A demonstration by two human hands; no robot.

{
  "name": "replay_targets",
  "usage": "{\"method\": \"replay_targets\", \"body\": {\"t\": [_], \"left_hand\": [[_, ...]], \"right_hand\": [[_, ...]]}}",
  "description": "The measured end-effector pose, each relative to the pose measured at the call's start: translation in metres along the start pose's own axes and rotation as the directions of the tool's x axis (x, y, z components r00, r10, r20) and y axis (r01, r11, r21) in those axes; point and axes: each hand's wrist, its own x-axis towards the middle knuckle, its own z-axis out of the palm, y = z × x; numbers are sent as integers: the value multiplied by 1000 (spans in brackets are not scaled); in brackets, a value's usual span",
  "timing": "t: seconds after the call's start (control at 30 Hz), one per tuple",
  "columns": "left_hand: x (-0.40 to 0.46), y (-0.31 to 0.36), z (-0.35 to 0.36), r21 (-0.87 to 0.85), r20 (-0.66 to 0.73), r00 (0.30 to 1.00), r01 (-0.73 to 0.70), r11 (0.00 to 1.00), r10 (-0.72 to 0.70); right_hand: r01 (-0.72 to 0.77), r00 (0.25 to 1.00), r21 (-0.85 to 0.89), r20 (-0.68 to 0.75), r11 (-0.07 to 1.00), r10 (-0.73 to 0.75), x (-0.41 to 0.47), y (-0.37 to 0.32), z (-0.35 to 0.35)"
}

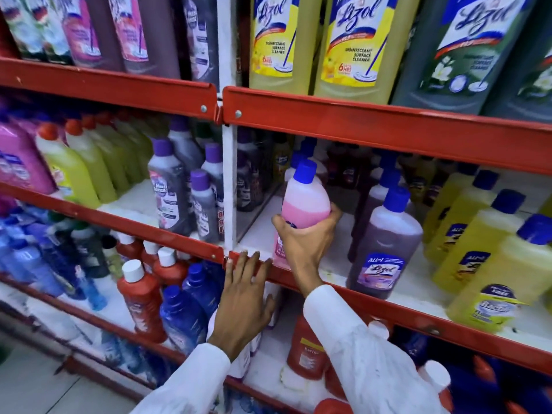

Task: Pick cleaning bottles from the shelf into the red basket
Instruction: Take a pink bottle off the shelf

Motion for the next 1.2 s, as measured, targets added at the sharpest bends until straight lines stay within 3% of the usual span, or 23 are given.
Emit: {"method": "replay_targets", "body": {"t": [0.17, 0.23, 0.27, 0.33, 0.4, 0.47, 0.53, 0.6, 0.7, 0.8, 1.0, 1.1, 1.2], "left_hand": [[0, 1, 7, -82, -47, 999, -17, 996, 13], [1, 5, 8, -132, -73, 997, -18, 991, 9], [3, 7, 9, -159, -78, 997, -14, 987, 2], [4, 7, 12, -178, -77, 997, -9, 984, -5], [4, 6, 13, -161, -60, 998, -2, 987, -8], [4, 7, 13, -153, -57, 998, -5, 988, -4], [3, 8, 12, -132, -60, 998, -10, 991, 2], [2, 8, 12, -114, -62, 998, -15, 993, 8], [2, 8, 12, -112, -58, 998, -17, 994, 11], [4, 9, 9, -104, -65, 998, -20, 994, 13], [2, 13, 2, -120, 9, 1000, 11, 993, -10], [-7, 26, -11, -381, 56, 998, 15, 925, 7], [-22, 62, -35, -577, 121, 981, -54, 815, 151]], "right_hand": [[140, 960, 360, 177, 923, -215, 6, -33, -52], [-51, 913, 614, 348, 788, -213, 14, -41, -70], [-228, 849, 711, 480, 665, -222, 18, -46, -78], [-516, 688, 740, 658, 431, -307, 19, -59, -89], [-621, 603, 712, 701, 327, -381, 20, -68, -98], [-643, 585, 701, 709, 308, -394, 21, -72, -106], [-628, 596, 698, 716, 344, -365, 21, -74, -114], [-547, 665, 707, 692, 448, -281, 19, -74, -119], [-275, 857, 615, 506, 739, -102, 9, -78, -126], [-34, 939, 420, 324, 907, -115, -1, -85, -125], [51, 945, 261, 301, 964, -131, -11, -85, -141], [46, 935, 200, 336, 979, -112, -19, -77, -159], [43, 928, 126, 362, 991, -87, -32, -59, -187]]}}
